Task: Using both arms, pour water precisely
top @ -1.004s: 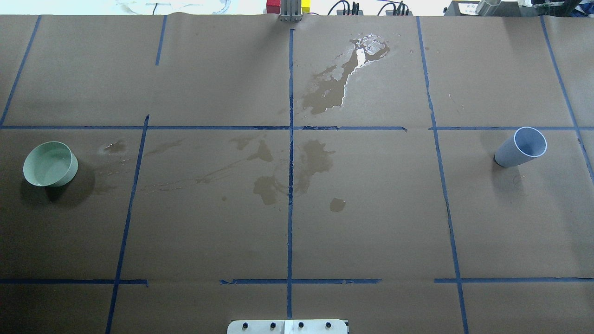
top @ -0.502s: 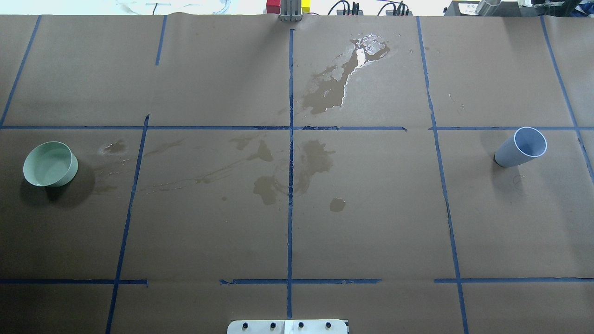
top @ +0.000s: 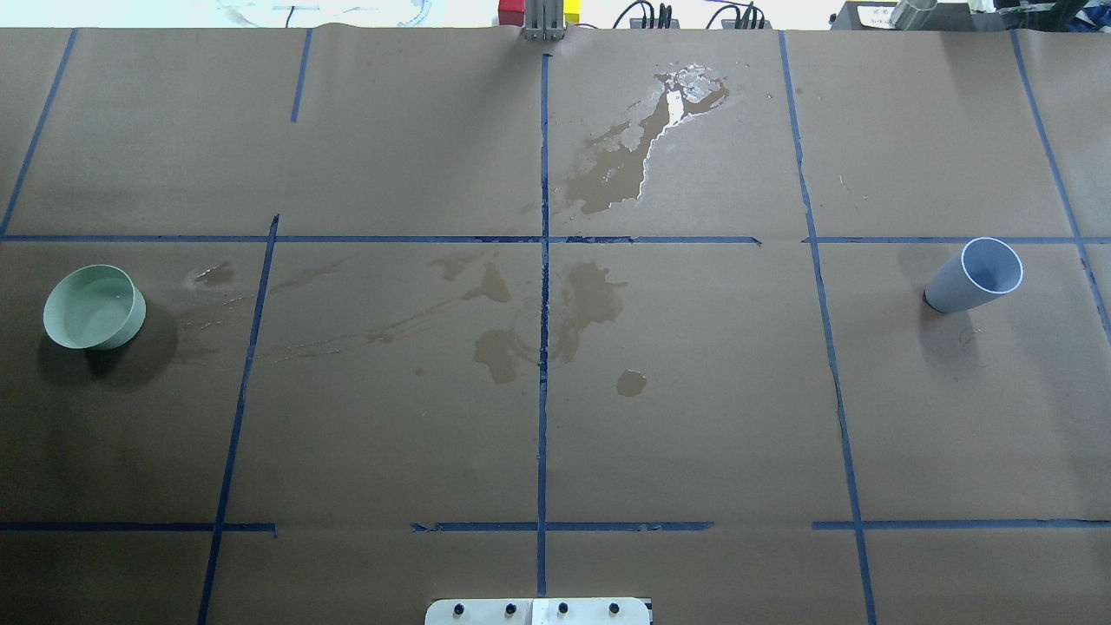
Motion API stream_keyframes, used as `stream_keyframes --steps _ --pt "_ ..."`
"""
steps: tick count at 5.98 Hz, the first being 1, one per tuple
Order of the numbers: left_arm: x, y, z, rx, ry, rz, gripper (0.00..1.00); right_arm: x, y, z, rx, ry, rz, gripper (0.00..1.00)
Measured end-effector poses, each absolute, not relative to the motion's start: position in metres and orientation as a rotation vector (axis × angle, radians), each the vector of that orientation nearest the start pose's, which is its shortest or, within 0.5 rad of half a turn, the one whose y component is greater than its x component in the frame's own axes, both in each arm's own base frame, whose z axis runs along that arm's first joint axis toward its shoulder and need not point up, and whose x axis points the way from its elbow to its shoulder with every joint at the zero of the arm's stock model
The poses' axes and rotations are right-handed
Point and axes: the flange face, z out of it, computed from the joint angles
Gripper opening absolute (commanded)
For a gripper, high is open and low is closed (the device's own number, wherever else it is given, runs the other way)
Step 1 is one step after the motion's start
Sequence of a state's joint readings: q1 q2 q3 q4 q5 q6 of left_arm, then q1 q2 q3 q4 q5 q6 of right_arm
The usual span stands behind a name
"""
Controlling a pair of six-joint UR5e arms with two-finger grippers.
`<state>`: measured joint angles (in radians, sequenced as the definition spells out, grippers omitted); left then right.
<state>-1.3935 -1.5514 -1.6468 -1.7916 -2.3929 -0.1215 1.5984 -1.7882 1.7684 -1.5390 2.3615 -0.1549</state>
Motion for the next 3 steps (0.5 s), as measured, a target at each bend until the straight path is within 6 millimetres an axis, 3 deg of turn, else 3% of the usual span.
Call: stream_keyframes --steps 1,3 --pt "0.065 -0.495 0.615 0.135 0.882 0.106 1.0 0.074 -0.399 0.655 0.084 -0.786 -0.125 1.0" --pt "0.119 -0.48 0.649 0.118 0.962 -0.001 1.0 0.074 -0.399 0.655 0.083 -0.786 -0.126 1.0"
